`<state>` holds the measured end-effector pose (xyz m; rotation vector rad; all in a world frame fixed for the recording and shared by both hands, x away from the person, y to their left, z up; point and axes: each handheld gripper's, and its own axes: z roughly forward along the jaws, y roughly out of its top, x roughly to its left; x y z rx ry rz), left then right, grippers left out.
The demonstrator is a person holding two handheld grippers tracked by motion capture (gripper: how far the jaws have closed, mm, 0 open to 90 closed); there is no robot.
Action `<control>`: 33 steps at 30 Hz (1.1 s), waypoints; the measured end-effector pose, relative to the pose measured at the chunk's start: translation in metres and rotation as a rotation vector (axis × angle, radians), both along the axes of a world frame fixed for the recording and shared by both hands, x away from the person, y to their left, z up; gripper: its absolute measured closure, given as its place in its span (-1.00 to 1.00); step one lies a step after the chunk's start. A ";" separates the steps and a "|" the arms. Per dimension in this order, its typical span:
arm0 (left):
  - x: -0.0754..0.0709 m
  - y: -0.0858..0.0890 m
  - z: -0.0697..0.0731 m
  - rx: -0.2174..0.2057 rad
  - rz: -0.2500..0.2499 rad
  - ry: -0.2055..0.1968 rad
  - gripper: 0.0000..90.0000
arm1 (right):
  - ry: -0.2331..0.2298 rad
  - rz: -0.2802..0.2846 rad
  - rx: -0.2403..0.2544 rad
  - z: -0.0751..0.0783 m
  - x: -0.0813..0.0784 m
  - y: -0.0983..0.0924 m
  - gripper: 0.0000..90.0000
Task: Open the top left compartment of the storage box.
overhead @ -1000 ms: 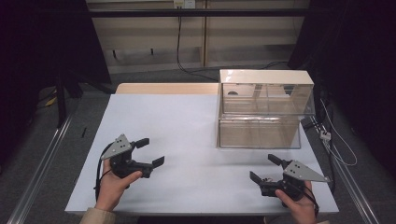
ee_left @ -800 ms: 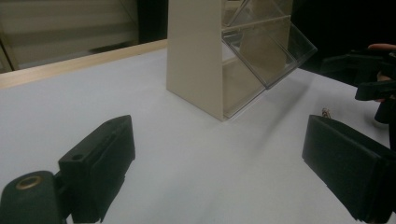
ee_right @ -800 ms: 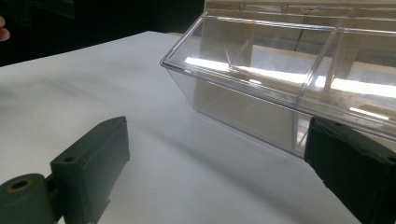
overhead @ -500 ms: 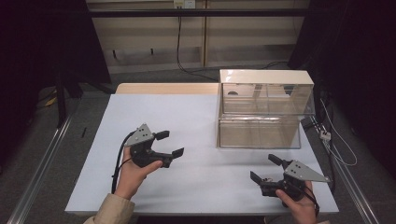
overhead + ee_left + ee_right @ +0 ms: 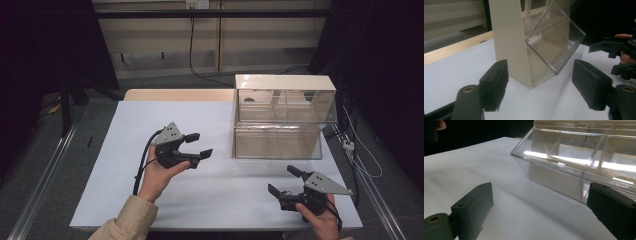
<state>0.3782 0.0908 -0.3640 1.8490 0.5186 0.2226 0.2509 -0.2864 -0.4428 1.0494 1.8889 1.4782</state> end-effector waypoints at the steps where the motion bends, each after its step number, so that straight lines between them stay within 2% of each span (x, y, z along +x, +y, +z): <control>1: 0.001 -0.002 0.001 0.004 -0.004 -0.002 -0.25 | 0.000 0.001 0.002 0.000 0.000 0.000 -0.85; 8: 0.007 -0.018 0.007 0.030 -0.013 0.006 0.05 | 0.001 0.003 0.001 0.000 0.000 0.000 -0.85; 13: 0.012 -0.026 0.013 0.019 -0.020 0.023 0.30 | 0.001 0.004 0.001 0.000 0.000 0.000 -0.85; 21: 0.020 -0.041 0.021 0.032 -0.054 0.032 0.67 | 0.001 0.004 0.005 0.000 0.000 -0.001 -0.85; 27: 0.025 -0.052 0.025 0.060 -0.080 0.040 0.84 | 0.001 0.005 0.005 0.000 0.000 -0.001 -0.85; 33: 0.029 -0.059 0.029 0.068 -0.089 0.057 0.96 | 0.002 0.004 0.006 0.000 0.000 -0.001 -0.85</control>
